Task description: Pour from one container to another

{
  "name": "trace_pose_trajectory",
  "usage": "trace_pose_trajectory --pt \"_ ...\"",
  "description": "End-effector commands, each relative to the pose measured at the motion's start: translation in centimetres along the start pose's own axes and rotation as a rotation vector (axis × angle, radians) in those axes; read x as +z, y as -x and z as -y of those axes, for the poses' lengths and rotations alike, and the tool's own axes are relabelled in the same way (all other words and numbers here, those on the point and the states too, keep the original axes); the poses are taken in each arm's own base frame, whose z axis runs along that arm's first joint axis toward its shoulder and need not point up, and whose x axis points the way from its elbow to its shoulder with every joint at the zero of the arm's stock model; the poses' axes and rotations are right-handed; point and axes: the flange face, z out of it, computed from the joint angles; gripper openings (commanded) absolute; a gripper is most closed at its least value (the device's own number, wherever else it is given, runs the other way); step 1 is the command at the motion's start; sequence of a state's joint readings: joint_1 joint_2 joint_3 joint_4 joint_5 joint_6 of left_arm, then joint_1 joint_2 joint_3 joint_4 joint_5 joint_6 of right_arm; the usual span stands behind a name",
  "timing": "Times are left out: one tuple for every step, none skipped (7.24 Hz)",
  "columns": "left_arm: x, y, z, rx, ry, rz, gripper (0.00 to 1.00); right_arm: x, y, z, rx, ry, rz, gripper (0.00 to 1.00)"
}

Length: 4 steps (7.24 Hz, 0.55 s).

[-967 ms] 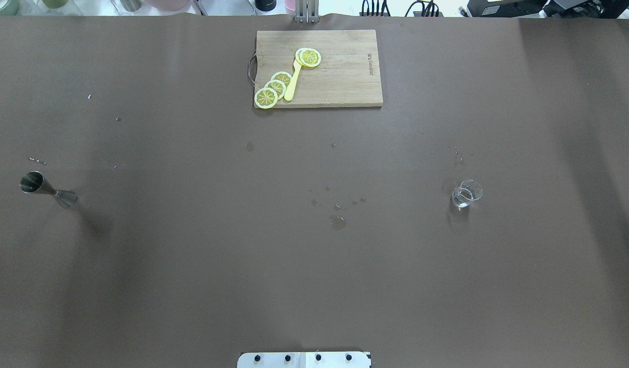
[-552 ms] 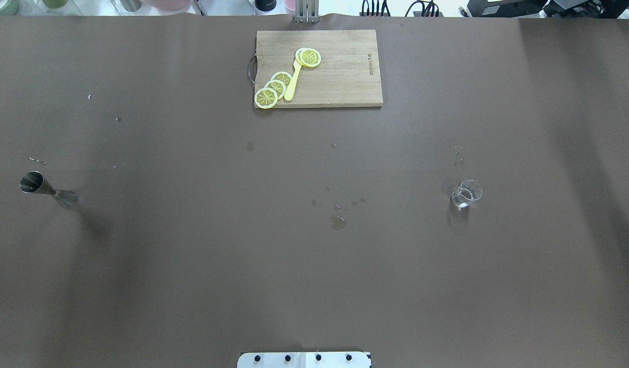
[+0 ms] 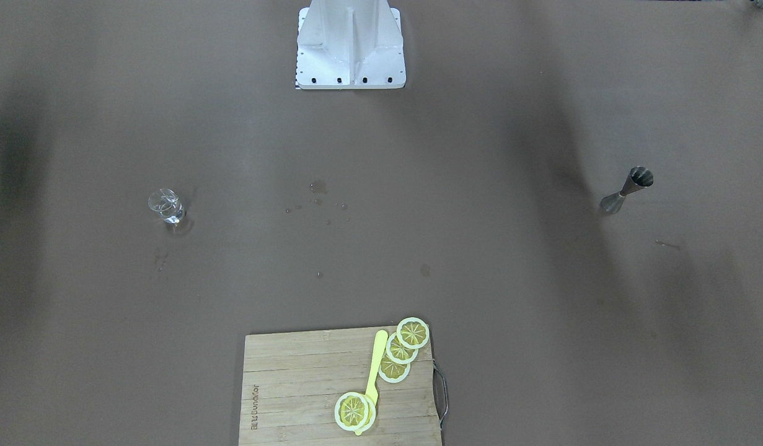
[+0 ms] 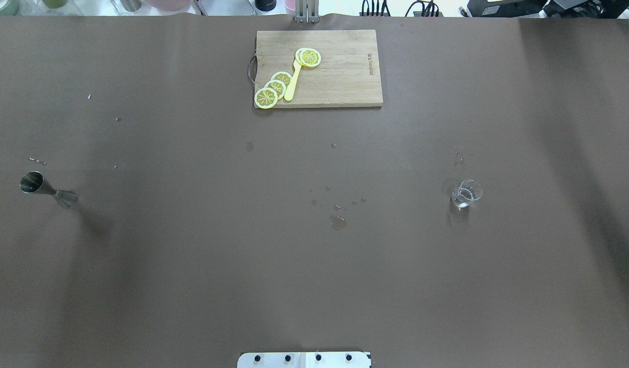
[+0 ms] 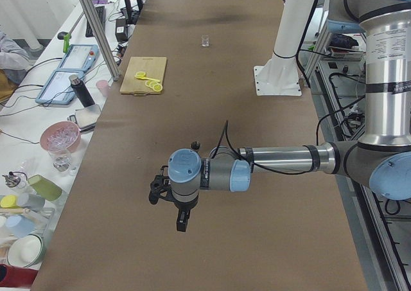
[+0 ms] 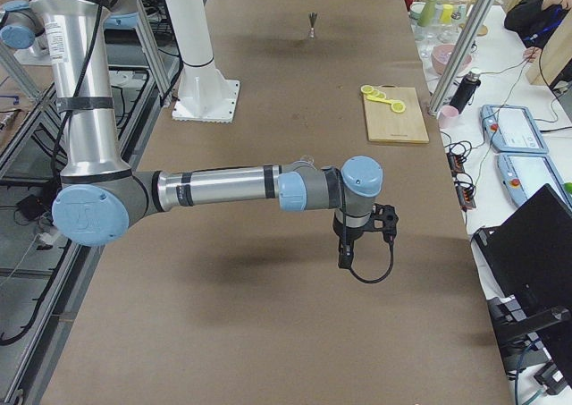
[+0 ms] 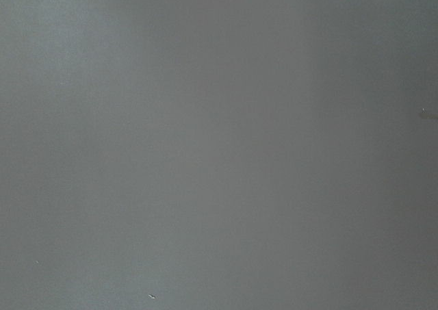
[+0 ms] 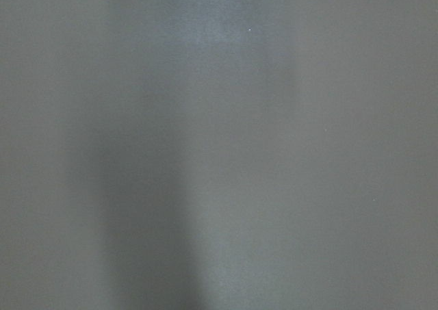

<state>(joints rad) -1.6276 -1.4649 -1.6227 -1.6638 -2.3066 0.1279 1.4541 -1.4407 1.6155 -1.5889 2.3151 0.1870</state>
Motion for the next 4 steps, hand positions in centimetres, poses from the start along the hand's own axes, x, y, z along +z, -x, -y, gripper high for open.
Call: trace_pose_trajectory --pt "0.3 0.3 -0.1 -0.006 0.004 -0.001 0.99 0.0 2.9 1.1 -0.050 -0.001 0.011 1.00" --pt "0.3 0.3 -0.1 -0.004 0.004 -0.001 0.99 -0.1 4.3 2.0 -0.072 -0.005 0.013 1.00" --pt "0.4 0.3 -0.1 -0.007 0.005 -0.001 0.99 0.0 5.4 2.7 -0.087 -0.005 0.017 1.00" --pt "0.4 0.3 -0.1 -0.006 0.004 -0.001 0.99 0.1 7.1 2.7 -0.109 -0.010 0.017 1.00"
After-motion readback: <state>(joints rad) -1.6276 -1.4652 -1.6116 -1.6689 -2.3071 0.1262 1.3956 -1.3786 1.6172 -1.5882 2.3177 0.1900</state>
